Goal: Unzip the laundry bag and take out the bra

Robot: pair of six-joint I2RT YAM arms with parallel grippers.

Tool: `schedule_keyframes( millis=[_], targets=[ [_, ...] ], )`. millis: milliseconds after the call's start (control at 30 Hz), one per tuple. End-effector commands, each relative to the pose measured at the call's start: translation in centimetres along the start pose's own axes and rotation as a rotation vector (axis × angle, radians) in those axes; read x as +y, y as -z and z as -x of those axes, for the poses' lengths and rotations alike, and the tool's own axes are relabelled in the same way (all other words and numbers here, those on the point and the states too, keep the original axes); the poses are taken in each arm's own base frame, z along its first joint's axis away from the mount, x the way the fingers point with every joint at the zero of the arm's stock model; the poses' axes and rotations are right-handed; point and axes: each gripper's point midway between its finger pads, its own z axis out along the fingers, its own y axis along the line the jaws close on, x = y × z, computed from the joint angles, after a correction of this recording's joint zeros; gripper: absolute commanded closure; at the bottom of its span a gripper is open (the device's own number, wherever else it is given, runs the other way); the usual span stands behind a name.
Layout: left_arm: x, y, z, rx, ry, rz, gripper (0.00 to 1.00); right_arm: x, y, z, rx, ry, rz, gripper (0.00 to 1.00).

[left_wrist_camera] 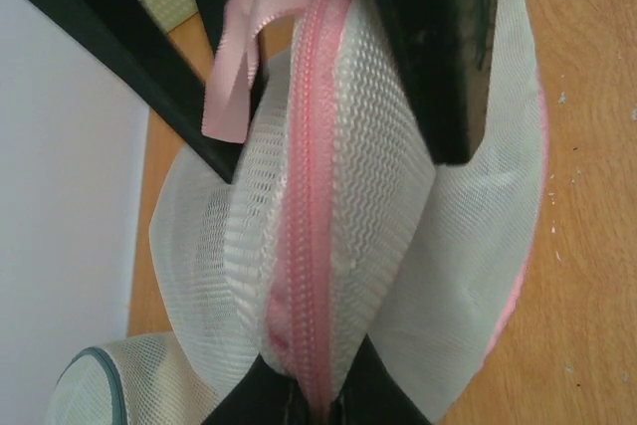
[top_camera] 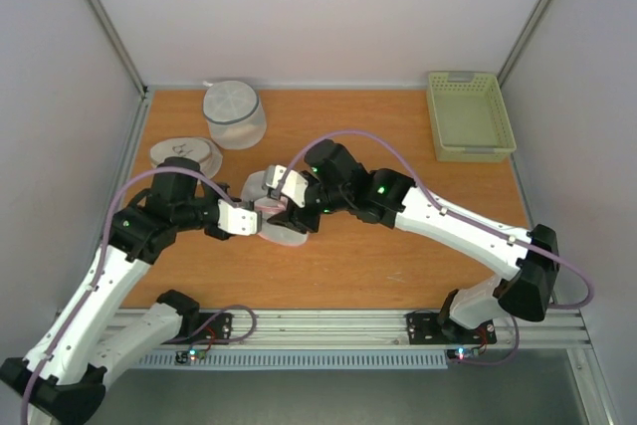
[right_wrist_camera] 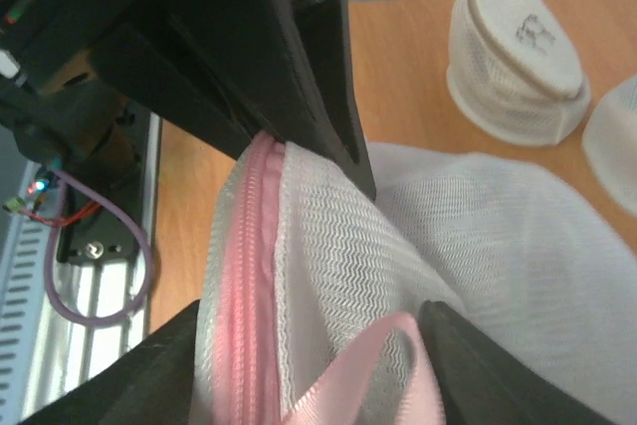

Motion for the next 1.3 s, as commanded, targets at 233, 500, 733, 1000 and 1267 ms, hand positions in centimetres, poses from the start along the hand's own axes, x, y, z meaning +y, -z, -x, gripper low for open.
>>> schedule_keyframes(
  millis=[233,500,733,1000,1267],
  targets=[
    [2.0,-0.3,0.5,-0.018,0.001,0.081,0.99,-0.2,-0.6,0.6,0.014,-0.073,0.012,0.90],
    [9.6,0.6,-0.6,-0.030,0.357,0.463,0.01,-9.6,1.5,0.2,-0.255,-0.642,-0.115,0.99],
    [9.1,-0.6,1.0,-0.120,0.487,0.416,0.20,-15.4,6.4,1.4,-0.764,-1.074,-0.234,0.99],
    [7.2,-9.2,4.3,-0.106,0.223,0.332,0.03,-15.3,6.5,2.2,-0.911,-1.239,-0.179,0.99],
    [11.2,-10.3,3.2,-0.053,0.132,0.548,0.39,-13.7,7.4,2.5,-0.886,-1.199,-0.180,0.99]
  ],
)
